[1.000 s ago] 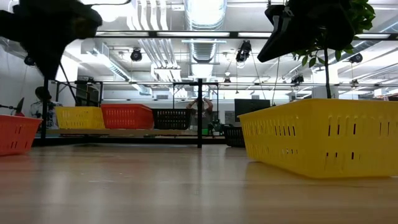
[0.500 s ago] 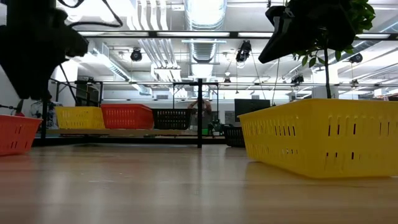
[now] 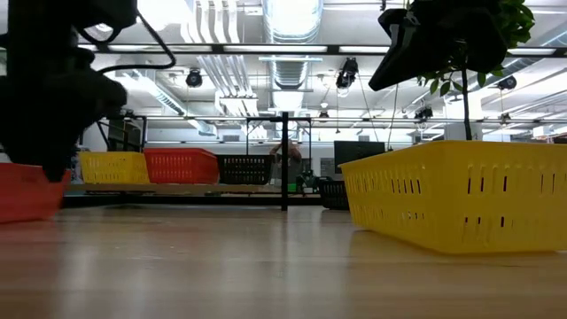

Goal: Stack baskets on shelf by color
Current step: Stack the orange bin on the orange bin on the shelf

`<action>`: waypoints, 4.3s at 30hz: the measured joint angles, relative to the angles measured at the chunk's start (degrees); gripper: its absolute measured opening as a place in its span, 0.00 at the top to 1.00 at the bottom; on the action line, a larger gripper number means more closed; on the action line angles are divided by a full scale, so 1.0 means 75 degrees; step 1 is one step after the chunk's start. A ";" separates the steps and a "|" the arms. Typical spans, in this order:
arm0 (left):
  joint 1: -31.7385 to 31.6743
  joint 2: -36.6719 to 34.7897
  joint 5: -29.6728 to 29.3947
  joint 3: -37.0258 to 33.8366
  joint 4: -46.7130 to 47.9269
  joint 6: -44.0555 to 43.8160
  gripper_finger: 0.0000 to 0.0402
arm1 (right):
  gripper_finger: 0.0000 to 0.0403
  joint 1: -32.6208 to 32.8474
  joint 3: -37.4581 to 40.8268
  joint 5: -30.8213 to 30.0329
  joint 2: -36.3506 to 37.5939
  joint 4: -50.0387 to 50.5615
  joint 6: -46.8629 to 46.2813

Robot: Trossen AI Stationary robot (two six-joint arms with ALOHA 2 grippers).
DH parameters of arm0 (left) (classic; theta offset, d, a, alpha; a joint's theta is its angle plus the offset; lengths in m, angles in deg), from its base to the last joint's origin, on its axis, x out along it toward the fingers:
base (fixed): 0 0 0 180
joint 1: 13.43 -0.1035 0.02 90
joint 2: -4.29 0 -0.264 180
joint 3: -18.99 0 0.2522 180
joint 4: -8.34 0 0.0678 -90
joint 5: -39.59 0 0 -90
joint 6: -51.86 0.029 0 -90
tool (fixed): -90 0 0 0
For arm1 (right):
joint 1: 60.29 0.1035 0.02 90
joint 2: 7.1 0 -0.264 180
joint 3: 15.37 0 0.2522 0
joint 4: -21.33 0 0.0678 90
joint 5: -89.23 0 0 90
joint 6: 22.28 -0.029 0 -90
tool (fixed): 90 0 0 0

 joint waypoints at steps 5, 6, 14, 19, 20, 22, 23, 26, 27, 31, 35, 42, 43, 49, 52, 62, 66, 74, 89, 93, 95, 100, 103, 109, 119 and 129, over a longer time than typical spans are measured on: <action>-0.0376 0.0000 -0.1029 0.0112 -0.1016 0.0958 0.57 | 0.97 0.0000 0.0000 0.0000 0.0000 -0.0002 0.0003; -0.0480 0.0000 -0.1118 0.0173 -0.1196 0.1248 0.57 | 0.97 0.0000 0.0000 0.0000 0.0000 -0.0002 0.0003; -0.0796 -0.0249 -0.0399 0.1048 -0.0545 0.4395 0.57 | 0.97 0.0000 0.0000 0.0000 0.0000 -0.0001 -0.0050; -0.0361 -0.0675 -0.0228 0.1589 0.0316 0.7223 0.57 | 0.97 0.0003 0.0000 0.0000 0.0000 -0.0002 -0.0112; -0.0252 -0.0728 -0.0217 0.1559 0.0433 0.7581 0.57 | 0.97 0.0003 0.0000 0.0000 0.0000 -0.0006 -0.0143; -0.0022 -0.0806 -0.0175 0.1401 0.0524 0.8226 0.57 | 0.97 0.0001 0.0000 0.0003 0.0000 -0.0003 -0.0196; 0.0097 -0.0839 -0.0095 0.1294 0.0526 0.8525 0.57 | 0.97 0.0003 0.0000 0.0000 0.0000 -0.0006 -0.0198; 0.0417 -0.0877 0.0015 0.0992 0.0531 0.8881 0.57 | 0.97 0.0001 0.0000 0.0000 0.0000 -0.0008 -0.0205; 0.0476 -0.0877 0.0051 0.0908 0.0530 0.8884 0.57 | 0.97 0.0001 0.0000 0.0000 0.0000 -0.0009 -0.0243; 0.0603 -0.0844 0.0348 0.0673 0.0318 0.8876 0.57 | 0.97 0.0002 0.0000 0.0000 0.0000 -0.0006 -0.0306; 0.0685 -0.0682 0.0472 0.0482 -0.0143 0.8871 0.57 | 0.97 0.0000 0.0000 0.0000 0.0000 -0.0006 -0.0323; 0.0734 -0.0175 0.0691 0.0060 -0.1014 0.8477 0.57 | 0.97 0.0003 0.0000 0.0003 0.0000 0.0010 -0.0318; 0.0734 -0.0114 0.0689 0.0030 -0.0996 0.8474 0.57 | 0.97 0.0002 0.0000 0.0001 0.0000 0.0016 -0.0319; 0.0734 0.0159 0.0561 0.0028 -0.1015 0.8677 0.69 | 0.97 0.0000 0.0000 0.0000 0.0000 0.0050 -0.0332; 0.0734 0.0195 0.0581 0.0032 -0.1018 0.8672 0.79 | 0.97 0.0003 0.0000 0.0000 0.0000 0.0050 -0.0326; 0.0711 0.0149 0.0272 0.1110 -0.0899 0.8677 0.99 | 0.97 0.0002 0.0000 0.0000 0.0000 0.0020 -0.0328; 0.0652 0.0152 -0.0427 0.2383 -0.0350 0.8780 1.00 | 0.97 0.0003 0.0000 0.0000 0.0000 -0.0011 -0.0323; 0.0649 0.0150 -0.2237 0.4714 0.0132 1.0378 1.00 | 0.97 0.0003 0.0000 0.0000 0.0000 -0.0012 -0.0329; -0.1633 0.0128 -0.3464 0.5494 0.2697 1.2446 1.00 | 0.97 0.0003 0.0000 0.0000 0.0000 -0.0009 -0.0335; -0.2745 0.0128 -0.3454 0.5116 0.2833 1.3163 1.00 | 0.97 0.0000 0.0000 0.0000 0.0000 -0.0009 -0.0337; -0.3322 0.0133 -0.3394 0.4945 0.2790 1.3536 1.00 | 0.97 0.0002 0.0000 0.0000 0.0000 -0.0009 -0.0338; -0.4720 0.0211 -0.2579 0.4391 0.2056 1.4384 1.00 | 0.97 0.0002 0.0000 0.0000 -0.0002 -0.0006 -0.0340; -0.5347 0.0251 -0.1951 0.4083 0.1485 1.4746 1.00 | 0.97 0.0002 0.0002 0.0000 -0.0015 -0.0005 -0.0337; -0.5930 0.0309 -0.1601 0.3510 0.1172 1.5349 1.00 | 0.97 0.0001 0.0003 0.0000 -0.0015 0.0007 -0.0338; -0.5995 0.0690 -0.1502 0.3330 0.1042 1.5561 1.00 | 0.97 0.0001 0.0006 -0.0001 -0.0015 0.0013 -0.0338; -0.5992 0.1241 -0.1363 0.3339 0.0942 1.5271 0.99 | 0.97 0.0000 0.0011 0.0000 -0.0015 0.0044 -0.0338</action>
